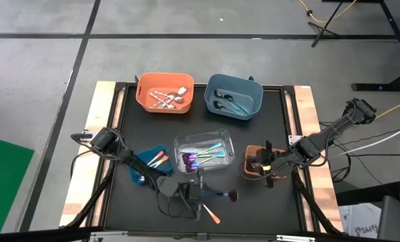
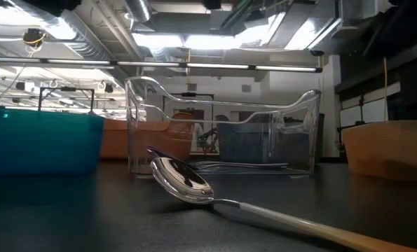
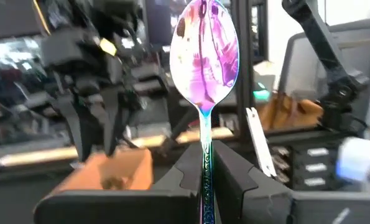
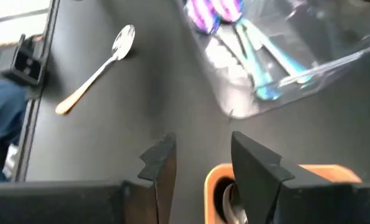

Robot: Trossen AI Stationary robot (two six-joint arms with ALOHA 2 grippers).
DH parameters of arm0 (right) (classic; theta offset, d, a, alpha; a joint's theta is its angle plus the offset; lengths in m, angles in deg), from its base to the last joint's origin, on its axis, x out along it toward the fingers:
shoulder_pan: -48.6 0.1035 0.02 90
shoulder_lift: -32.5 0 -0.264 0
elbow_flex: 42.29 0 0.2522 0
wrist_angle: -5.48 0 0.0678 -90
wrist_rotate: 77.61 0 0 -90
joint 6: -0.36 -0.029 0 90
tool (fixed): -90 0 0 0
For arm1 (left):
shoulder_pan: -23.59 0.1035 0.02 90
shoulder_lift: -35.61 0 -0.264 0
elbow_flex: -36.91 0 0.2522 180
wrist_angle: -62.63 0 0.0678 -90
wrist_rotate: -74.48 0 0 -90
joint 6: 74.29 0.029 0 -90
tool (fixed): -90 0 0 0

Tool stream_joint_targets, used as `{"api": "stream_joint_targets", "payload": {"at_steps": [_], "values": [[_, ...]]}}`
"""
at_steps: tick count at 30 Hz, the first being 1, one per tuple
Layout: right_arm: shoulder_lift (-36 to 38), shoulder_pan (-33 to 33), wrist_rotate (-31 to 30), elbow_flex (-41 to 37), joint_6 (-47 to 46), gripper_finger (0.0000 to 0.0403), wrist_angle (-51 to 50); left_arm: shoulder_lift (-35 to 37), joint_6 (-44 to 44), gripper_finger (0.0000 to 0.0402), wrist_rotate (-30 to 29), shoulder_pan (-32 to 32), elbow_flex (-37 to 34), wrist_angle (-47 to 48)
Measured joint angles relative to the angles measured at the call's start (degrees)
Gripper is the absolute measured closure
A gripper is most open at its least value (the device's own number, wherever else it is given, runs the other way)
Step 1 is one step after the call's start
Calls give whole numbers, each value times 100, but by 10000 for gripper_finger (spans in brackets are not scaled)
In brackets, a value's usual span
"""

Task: Sort silverware by color (type)
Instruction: Put the purple spoon into the transparent bin

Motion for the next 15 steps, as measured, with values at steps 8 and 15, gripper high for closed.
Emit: {"api": "stream_joint_targets", "payload": {"at_steps": [8, 15], "values": [[0, 0, -430, 0, 3, 260, 102, 0, 1188, 384, -257, 256, 0, -1300], [-2, 2, -846, 0, 7, 260, 613, 2, 1691, 384, -394, 627, 4, -2424]]}}
